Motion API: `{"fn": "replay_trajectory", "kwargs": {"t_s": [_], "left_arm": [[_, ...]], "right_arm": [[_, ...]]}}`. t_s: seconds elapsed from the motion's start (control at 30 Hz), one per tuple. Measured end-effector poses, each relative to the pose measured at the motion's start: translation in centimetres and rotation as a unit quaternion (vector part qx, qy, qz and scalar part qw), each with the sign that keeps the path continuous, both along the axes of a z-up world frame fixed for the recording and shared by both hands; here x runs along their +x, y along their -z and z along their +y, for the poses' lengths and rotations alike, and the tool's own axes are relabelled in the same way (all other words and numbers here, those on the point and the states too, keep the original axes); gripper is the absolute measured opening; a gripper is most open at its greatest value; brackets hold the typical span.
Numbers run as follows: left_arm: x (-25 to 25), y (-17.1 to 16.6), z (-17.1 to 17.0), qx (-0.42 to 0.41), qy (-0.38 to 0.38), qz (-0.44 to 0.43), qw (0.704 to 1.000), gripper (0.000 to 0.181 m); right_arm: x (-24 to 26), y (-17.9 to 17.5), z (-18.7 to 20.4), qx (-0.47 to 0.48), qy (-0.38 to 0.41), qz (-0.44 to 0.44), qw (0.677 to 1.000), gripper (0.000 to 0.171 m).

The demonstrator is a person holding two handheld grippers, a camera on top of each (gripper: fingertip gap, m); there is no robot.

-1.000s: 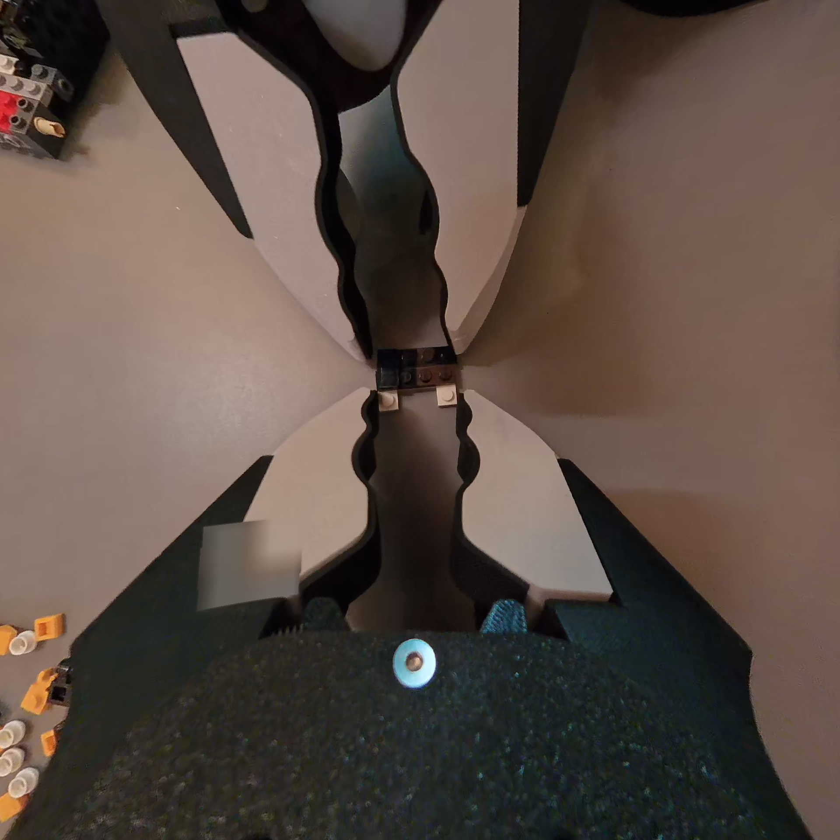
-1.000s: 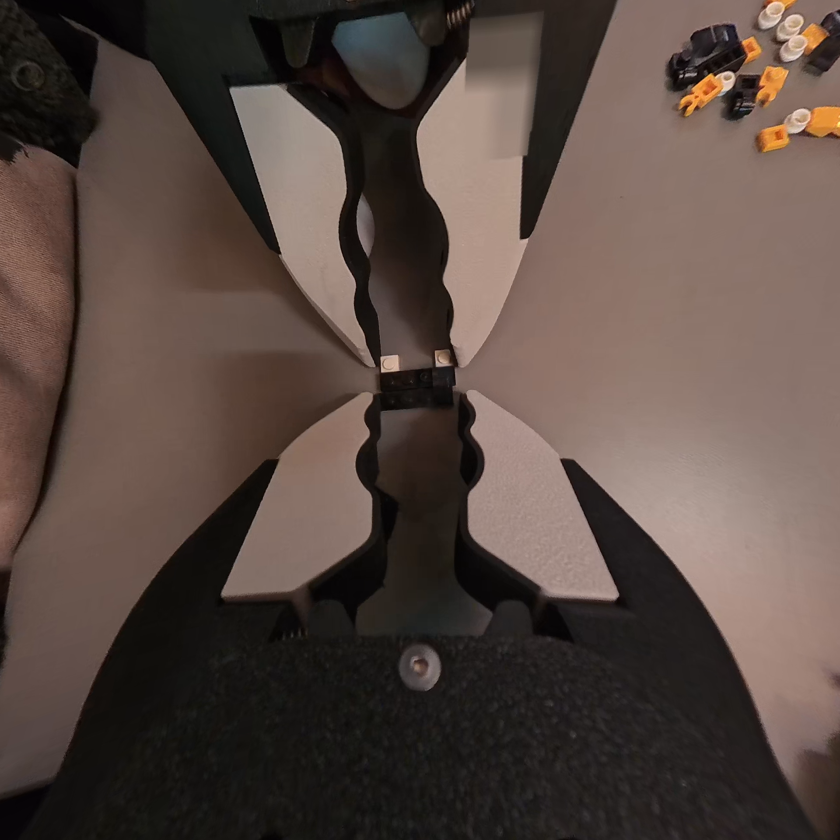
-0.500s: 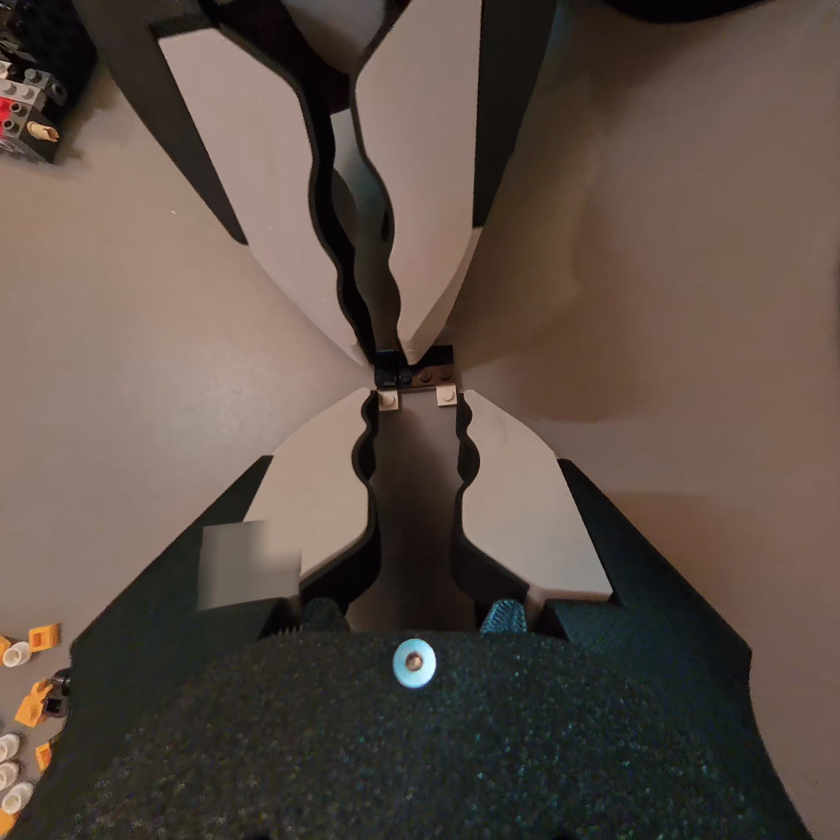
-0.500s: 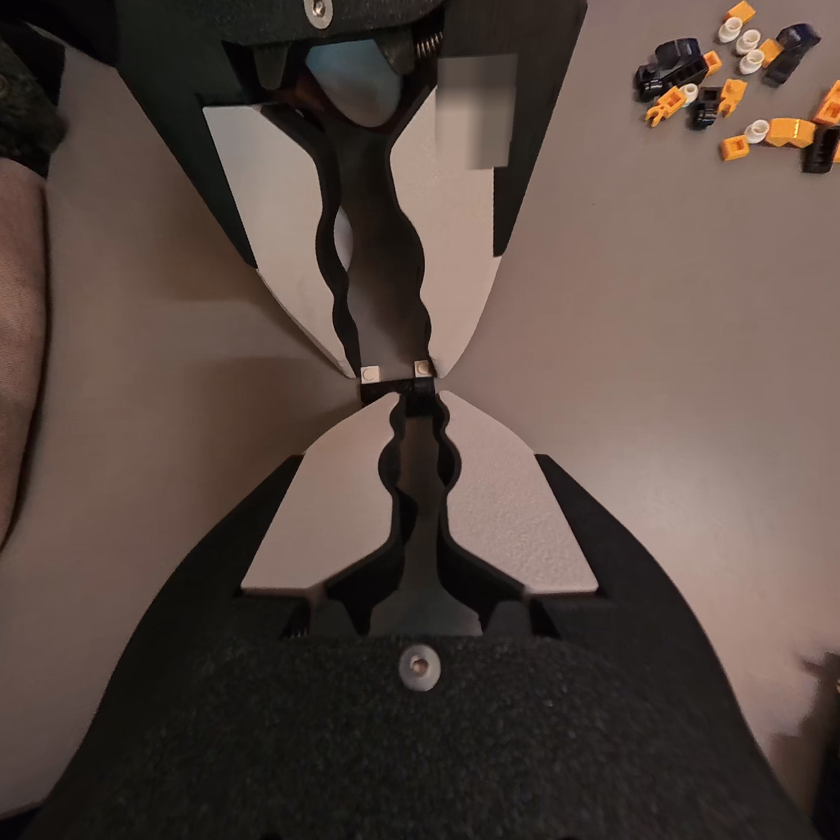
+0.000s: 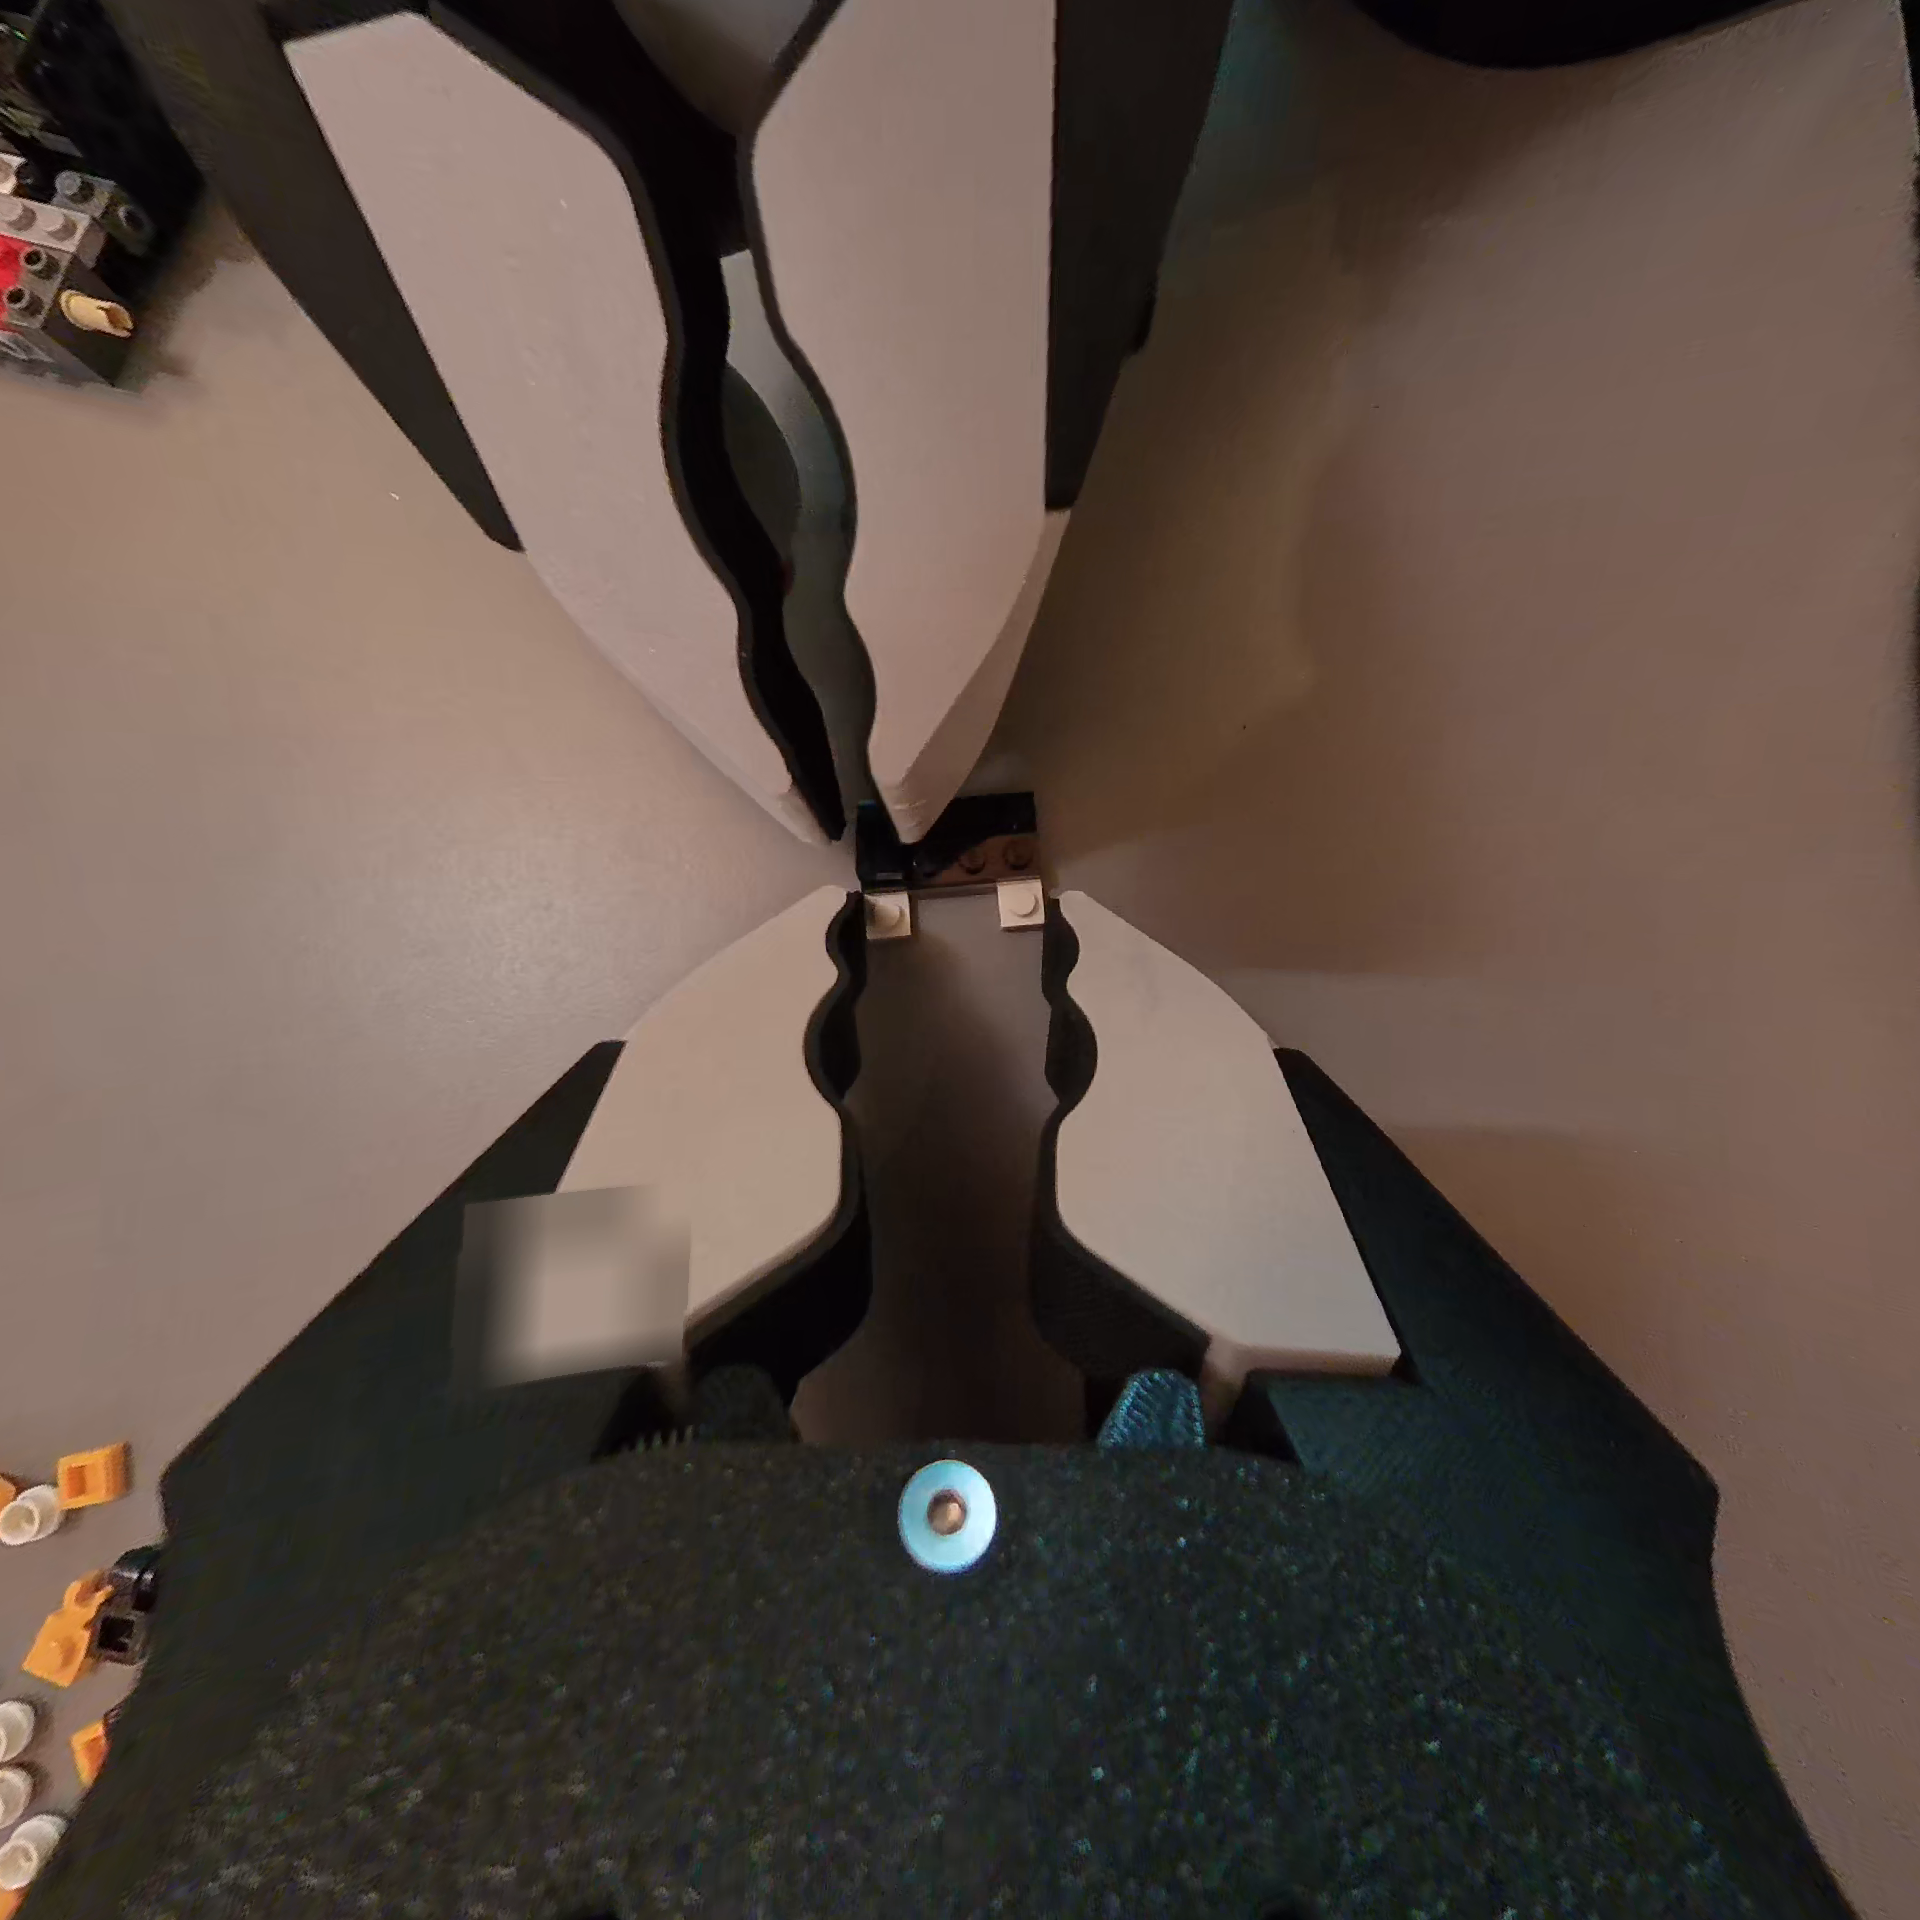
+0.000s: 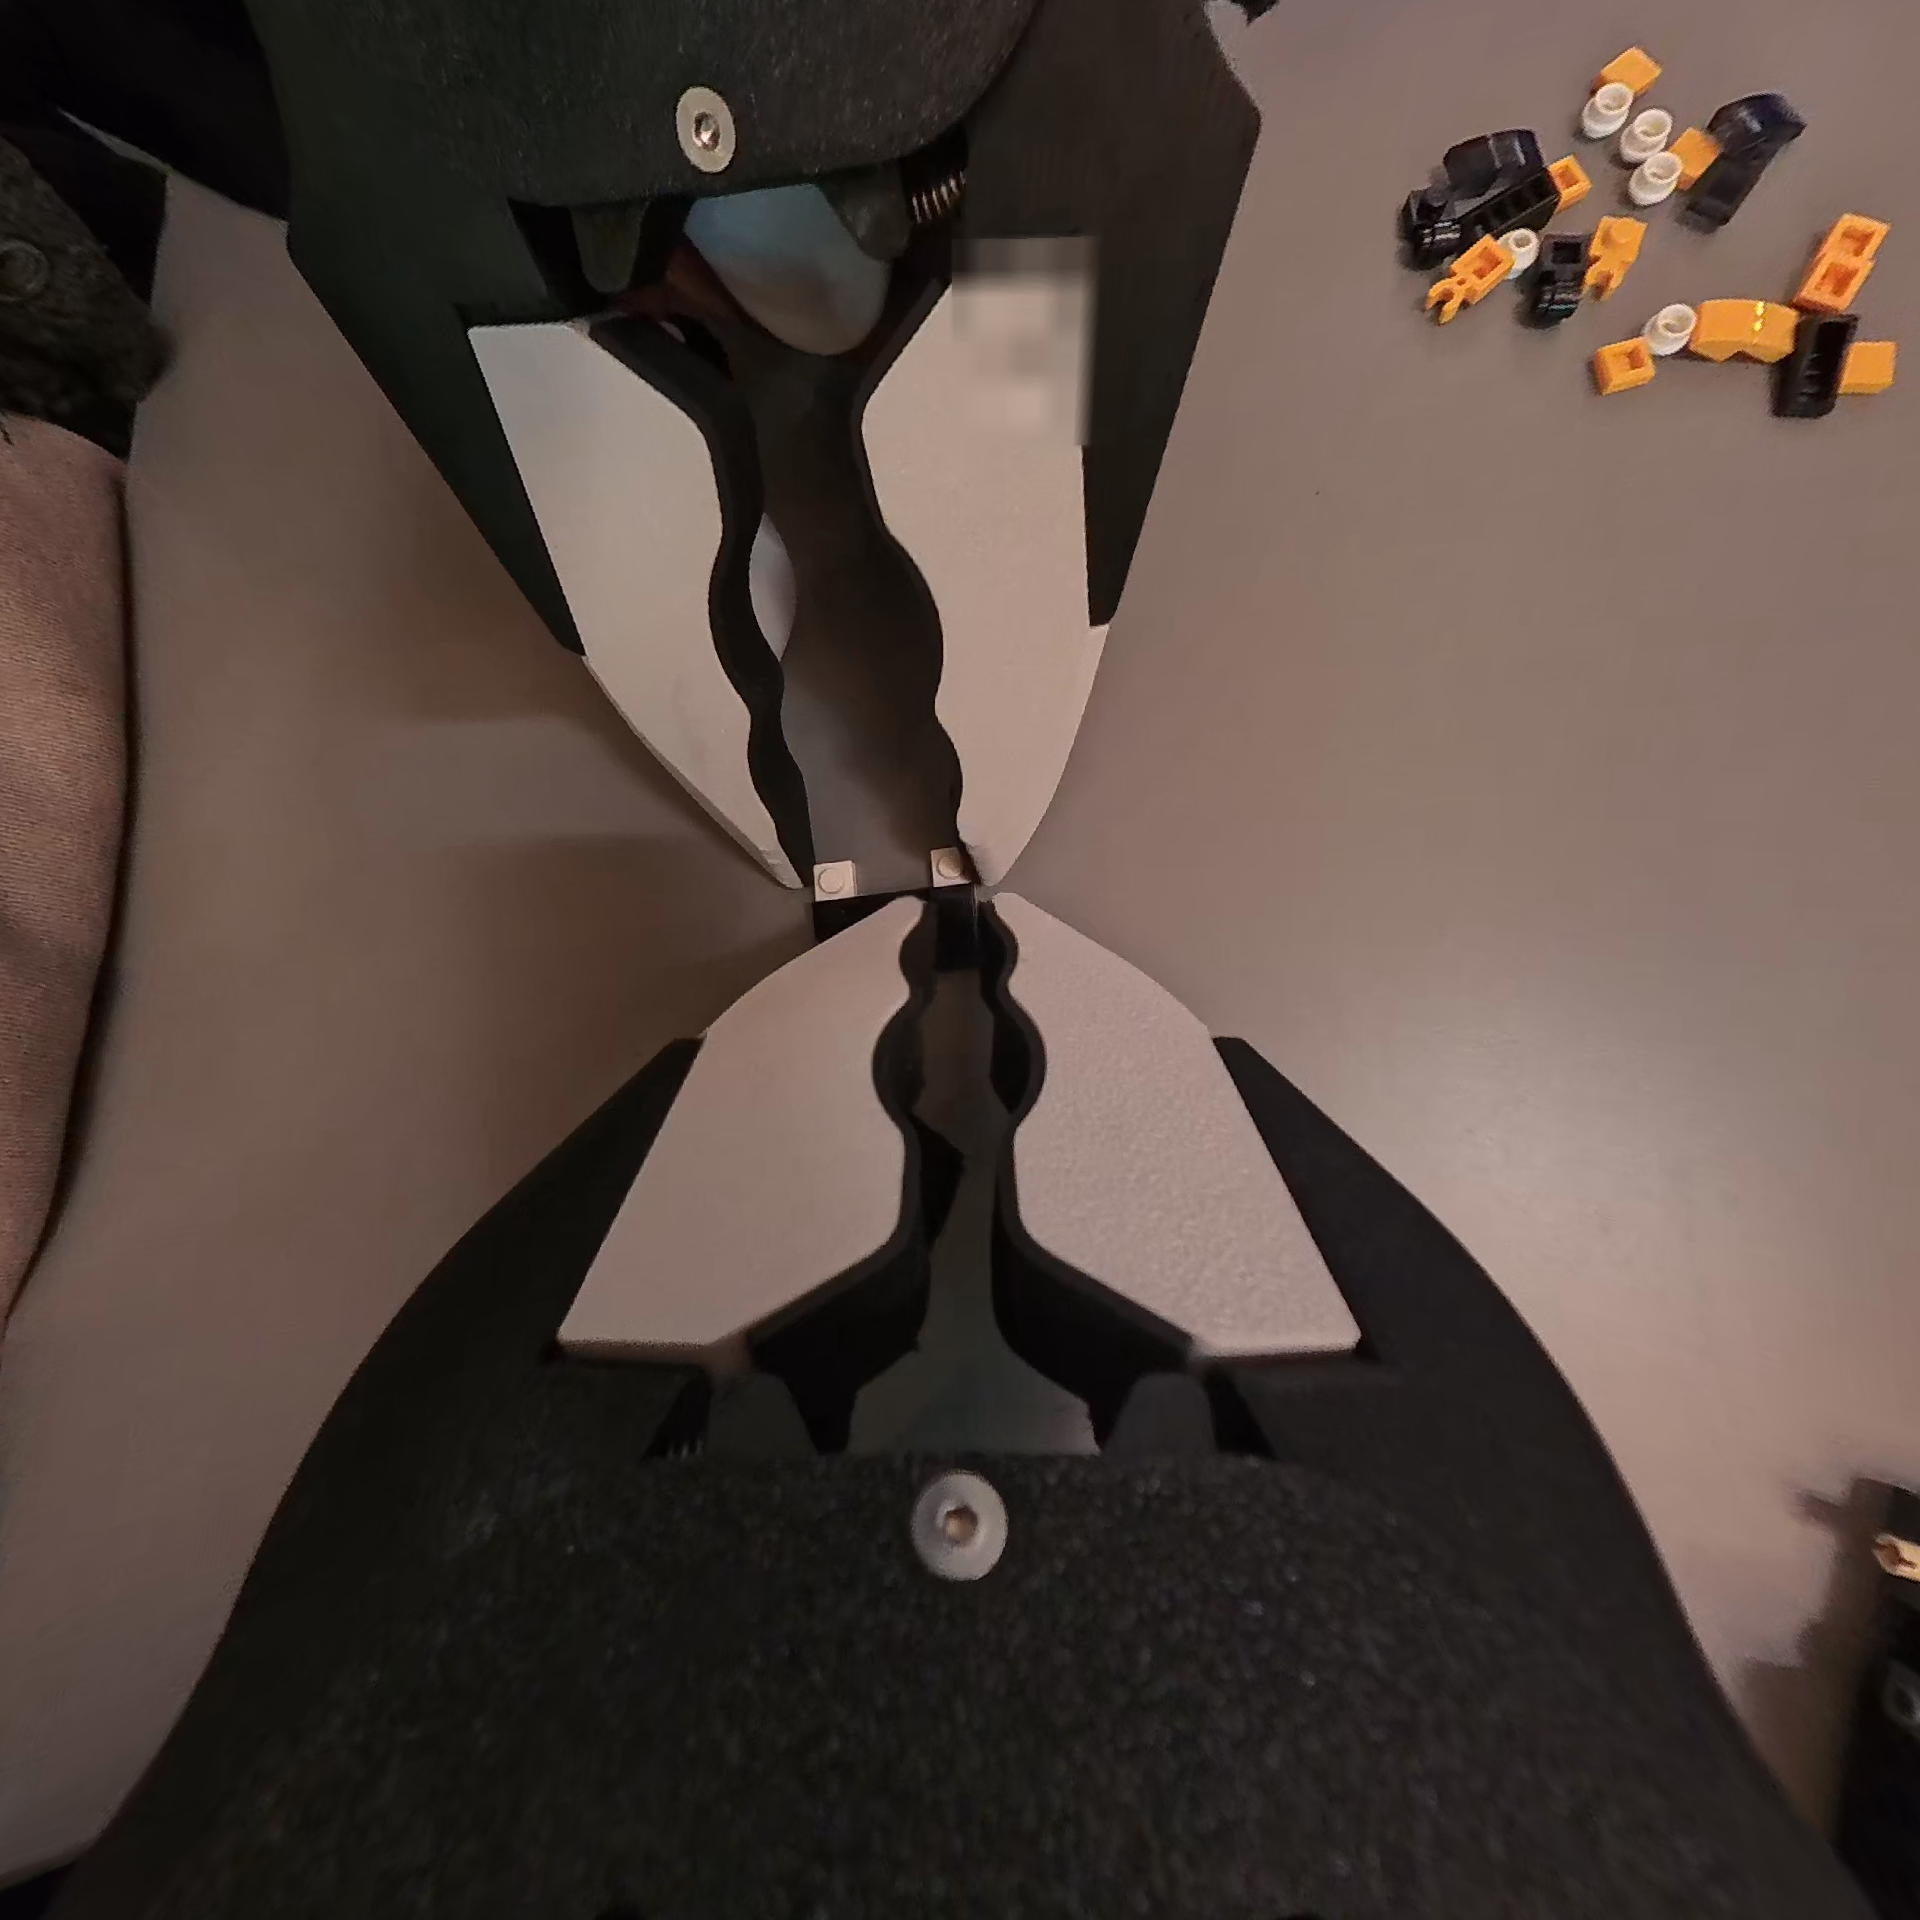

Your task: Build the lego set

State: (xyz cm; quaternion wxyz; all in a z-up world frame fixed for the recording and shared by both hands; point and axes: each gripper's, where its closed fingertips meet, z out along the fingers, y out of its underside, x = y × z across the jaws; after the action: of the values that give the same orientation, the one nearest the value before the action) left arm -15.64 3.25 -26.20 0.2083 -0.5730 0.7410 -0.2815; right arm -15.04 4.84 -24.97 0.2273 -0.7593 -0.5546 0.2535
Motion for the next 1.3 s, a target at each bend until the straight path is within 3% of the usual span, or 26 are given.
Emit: {"fn": "replay_trajectory", "kwargs": {"t_s": [1.3], "left_arm": [[-0.45, -0.14, -0.14, 0.013, 0.016, -0.008, 1.000, 0.034]], "right_arm": [[-0.29, 0.51, -0.44, -0.017, -0.096, -0.102, 0.990, 0.000]]}}
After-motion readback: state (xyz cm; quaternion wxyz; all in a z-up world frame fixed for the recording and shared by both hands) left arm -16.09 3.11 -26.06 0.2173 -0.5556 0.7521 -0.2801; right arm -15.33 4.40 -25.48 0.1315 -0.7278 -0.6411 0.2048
